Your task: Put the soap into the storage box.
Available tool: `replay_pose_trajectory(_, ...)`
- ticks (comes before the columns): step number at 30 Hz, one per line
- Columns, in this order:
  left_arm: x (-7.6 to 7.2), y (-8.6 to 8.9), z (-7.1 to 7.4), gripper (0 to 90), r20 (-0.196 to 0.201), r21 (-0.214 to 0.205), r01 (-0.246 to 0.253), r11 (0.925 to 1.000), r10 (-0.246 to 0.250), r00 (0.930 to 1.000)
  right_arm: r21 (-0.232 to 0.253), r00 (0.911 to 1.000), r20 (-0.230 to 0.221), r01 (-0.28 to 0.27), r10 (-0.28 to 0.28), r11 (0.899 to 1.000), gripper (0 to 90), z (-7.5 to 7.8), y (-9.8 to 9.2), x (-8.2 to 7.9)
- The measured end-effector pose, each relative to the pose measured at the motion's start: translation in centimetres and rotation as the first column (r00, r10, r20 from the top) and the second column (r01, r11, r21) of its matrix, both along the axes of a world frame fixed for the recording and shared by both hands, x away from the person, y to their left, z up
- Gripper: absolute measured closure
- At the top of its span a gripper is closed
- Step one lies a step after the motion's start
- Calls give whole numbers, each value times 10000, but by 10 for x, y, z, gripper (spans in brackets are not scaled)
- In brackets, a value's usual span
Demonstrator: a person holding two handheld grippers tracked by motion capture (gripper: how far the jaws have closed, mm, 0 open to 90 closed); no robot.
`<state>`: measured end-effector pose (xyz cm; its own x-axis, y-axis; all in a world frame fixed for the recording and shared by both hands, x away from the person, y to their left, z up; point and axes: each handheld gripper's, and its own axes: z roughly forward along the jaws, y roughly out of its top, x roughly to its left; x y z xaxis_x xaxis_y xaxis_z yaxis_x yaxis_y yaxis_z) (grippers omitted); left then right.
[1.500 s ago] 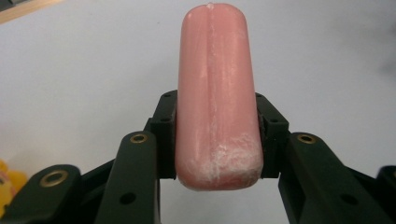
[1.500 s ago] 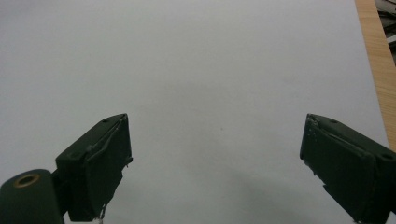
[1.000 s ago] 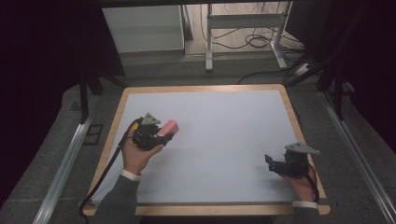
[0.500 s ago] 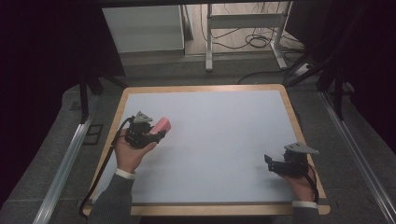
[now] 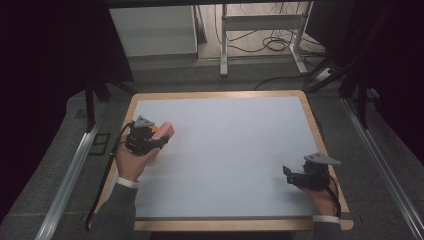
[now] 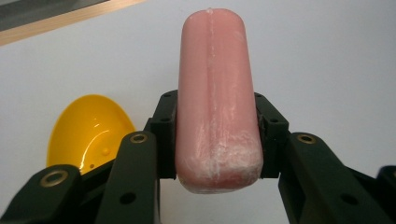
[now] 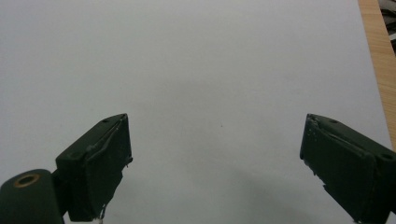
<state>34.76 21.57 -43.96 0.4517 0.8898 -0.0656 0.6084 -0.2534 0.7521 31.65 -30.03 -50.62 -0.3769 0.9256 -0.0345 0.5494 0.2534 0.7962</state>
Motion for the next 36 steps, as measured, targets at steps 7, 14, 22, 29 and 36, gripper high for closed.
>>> replay_pose_trajectory(7, 2, 8, -1, 603, -43, 0, -186, 9998, 186, 9998, 6, 10000, 16, 23, -23, 10000, 85, 0, -1, 0)
replay_pose_trajectory(14, 3, 19, 1, 603, -37, -43, -446, 9990, 445, 9990, -10, 10000, 15, 21, -21, 10000, 85, 0, -1, 0)
replay_pose_trajectory(22, 4, 30, -3, 603, -42, -95, -740, 9972, 740, 9973, -23, 10000, 14, 24, -24, 10000, 85, 0, -1, 0)
replay_pose_trajectory(29, 7, 37, -5, 603, -109, -50, -995, 9950, 994, 9950, -32, 10000, -18, 25, -25, 10000, 86, 0, 0, 0)
replay_pose_trajectory(36, 13, 45, -9, 603, -133, 116, -1350, 9908, 1351, 9907, -53, 10000, -42, 17, -17, 10000, 86, 0, 0, 0)
